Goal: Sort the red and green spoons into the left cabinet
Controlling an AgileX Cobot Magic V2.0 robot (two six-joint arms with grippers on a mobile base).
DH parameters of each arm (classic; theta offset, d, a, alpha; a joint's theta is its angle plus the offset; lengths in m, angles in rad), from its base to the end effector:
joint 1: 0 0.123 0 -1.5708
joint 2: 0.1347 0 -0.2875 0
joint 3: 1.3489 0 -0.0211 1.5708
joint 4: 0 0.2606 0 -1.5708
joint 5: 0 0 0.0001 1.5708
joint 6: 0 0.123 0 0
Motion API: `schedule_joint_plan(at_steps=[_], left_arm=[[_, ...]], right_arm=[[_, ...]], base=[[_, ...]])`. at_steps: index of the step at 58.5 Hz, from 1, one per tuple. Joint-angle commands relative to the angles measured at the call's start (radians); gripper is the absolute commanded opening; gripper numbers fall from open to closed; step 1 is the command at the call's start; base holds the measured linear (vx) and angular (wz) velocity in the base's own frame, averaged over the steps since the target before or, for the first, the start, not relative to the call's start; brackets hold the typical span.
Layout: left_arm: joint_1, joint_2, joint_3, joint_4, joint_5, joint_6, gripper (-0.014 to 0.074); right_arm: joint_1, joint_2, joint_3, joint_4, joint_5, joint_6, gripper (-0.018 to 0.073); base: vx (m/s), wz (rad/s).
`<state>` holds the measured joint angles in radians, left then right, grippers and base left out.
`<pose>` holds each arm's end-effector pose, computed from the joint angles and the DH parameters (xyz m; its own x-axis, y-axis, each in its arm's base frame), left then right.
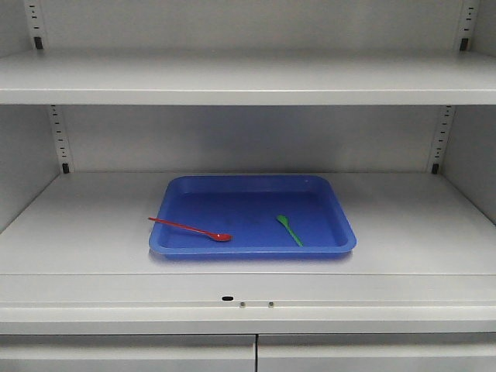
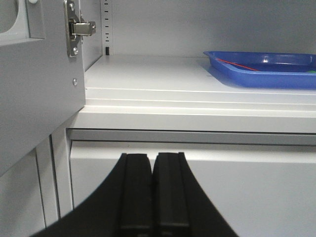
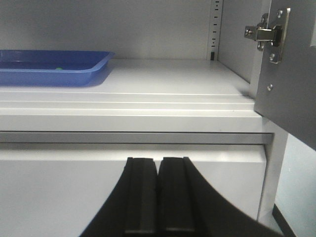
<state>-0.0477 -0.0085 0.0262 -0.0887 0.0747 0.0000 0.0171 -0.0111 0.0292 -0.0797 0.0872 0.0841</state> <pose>0.0961 -0.0054 0.1976 -0.0097 -0.0880 -0.9961 0.0536 0.9946 -0.0884 0.0962 0.0008 0.1952 -0.0179 0.0044 -0.9998 -0.0101 0.9999 0.0046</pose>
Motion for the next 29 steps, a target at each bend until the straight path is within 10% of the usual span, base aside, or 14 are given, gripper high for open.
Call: schedule_joint_plan(at_steps=[1, 29], left_arm=[[0.002, -0.021, -0.002, -0.002, -0.081, -0.008, -0.0008], [0.002, -0.021, -0.002, -0.002, -0.081, -0.008, -0.0007]], right_arm=[[-0.004, -0.013, 0.011, 0.014, -0.073, -0.01, -0.0006], [-0.004, -0.013, 0.011, 0.013, -0.073, -0.01, -0.0006]], base=[[0.0, 0.0], [0.0, 0.0]])
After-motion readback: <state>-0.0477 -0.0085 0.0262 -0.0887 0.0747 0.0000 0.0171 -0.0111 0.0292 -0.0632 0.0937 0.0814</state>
